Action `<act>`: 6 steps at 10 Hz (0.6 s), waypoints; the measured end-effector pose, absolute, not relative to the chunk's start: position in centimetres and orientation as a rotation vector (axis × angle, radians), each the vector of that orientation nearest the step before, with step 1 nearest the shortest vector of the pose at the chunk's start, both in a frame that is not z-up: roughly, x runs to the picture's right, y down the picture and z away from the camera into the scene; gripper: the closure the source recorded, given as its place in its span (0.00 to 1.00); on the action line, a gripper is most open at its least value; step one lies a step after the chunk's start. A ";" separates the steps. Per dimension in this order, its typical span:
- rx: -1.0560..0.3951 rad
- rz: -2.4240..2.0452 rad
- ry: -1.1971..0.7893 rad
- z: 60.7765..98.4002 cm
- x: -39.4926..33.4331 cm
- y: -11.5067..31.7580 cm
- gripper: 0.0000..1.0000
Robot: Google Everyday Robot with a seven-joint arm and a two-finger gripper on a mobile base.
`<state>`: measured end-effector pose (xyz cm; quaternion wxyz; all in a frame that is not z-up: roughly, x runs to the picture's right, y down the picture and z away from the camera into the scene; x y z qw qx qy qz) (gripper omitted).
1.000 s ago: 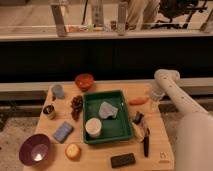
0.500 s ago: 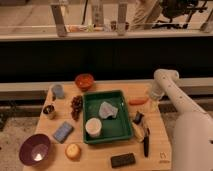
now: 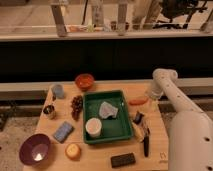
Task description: Place pepper in paper cup
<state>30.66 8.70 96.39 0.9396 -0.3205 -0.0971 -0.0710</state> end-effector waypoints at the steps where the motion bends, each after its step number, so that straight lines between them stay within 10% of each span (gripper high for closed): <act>1: -0.671 -0.161 -0.214 96.0 29.8 9.0 0.20; 6: -0.716 -0.221 -0.260 95.4 27.6 10.2 0.20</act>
